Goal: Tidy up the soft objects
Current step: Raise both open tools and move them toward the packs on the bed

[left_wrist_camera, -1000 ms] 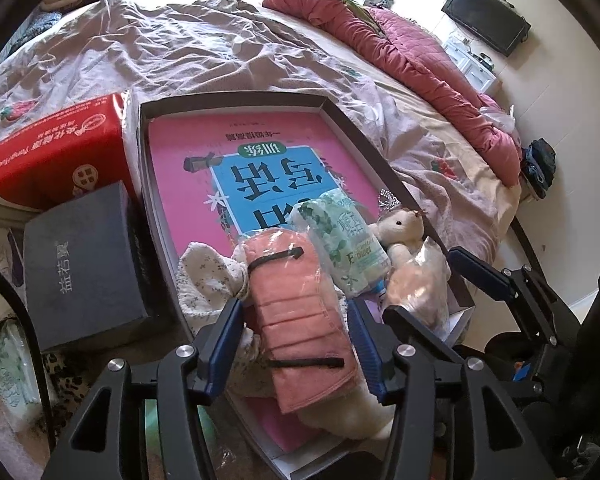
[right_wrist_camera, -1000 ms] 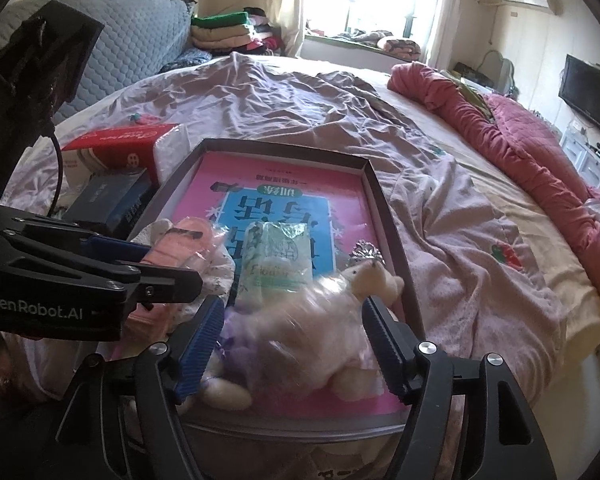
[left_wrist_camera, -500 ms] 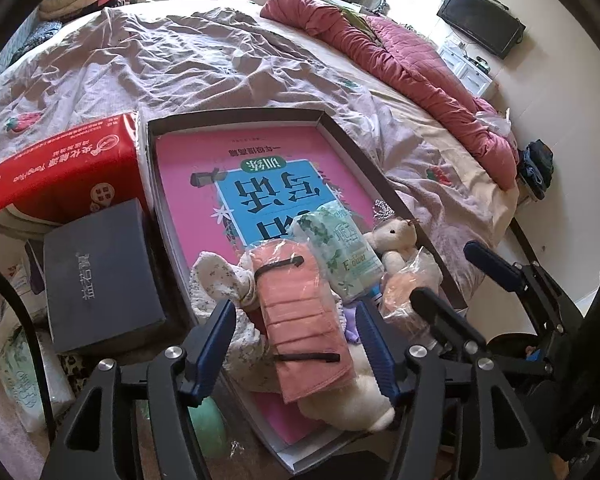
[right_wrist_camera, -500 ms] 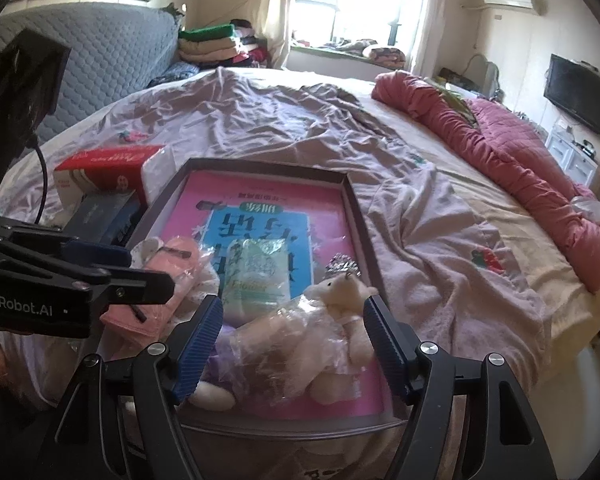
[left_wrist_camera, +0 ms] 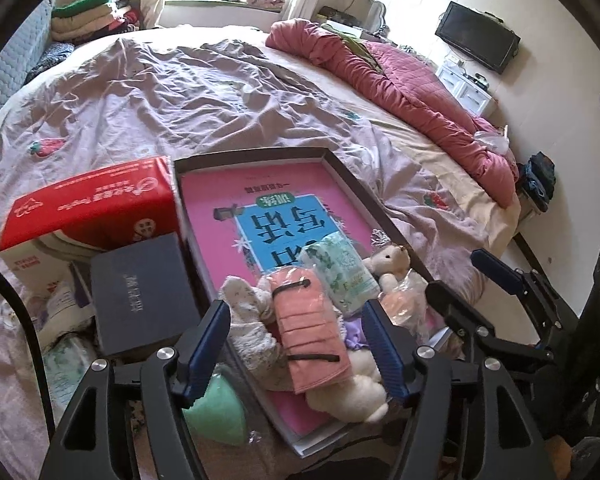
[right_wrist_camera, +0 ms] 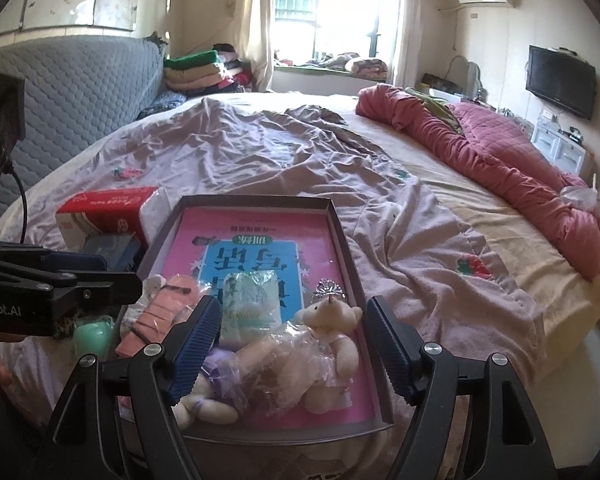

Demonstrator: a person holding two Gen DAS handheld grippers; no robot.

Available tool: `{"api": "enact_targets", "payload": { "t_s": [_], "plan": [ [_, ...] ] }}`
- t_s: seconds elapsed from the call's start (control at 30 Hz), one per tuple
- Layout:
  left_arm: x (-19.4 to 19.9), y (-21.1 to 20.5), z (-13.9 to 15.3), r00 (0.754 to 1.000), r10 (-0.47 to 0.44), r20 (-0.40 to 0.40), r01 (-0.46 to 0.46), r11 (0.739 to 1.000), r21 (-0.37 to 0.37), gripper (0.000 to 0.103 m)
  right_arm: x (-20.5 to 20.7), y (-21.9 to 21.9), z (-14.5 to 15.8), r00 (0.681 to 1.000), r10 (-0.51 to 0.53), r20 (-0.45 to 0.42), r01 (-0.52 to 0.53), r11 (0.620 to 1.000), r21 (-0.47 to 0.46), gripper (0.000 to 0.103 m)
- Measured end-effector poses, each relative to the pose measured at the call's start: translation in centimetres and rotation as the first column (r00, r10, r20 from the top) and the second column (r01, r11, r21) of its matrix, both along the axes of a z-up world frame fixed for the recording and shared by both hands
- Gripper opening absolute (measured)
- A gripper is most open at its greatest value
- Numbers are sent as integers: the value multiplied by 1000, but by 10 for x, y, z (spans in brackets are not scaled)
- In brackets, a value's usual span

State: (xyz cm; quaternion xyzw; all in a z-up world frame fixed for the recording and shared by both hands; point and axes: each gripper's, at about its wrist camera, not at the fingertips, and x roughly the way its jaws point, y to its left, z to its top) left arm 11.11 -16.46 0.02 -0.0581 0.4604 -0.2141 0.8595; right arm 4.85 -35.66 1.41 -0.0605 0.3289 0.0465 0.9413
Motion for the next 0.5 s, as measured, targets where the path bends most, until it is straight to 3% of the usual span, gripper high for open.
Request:
{"api": "enact_targets", "payload": {
  "t_s": [0.5],
  "plan": [
    [-11, 23, 16, 998, 52, 39, -54, 997, 47, 71, -7, 7, 10, 1000, 8, 21, -9, 999, 41, 77]
  ]
}}
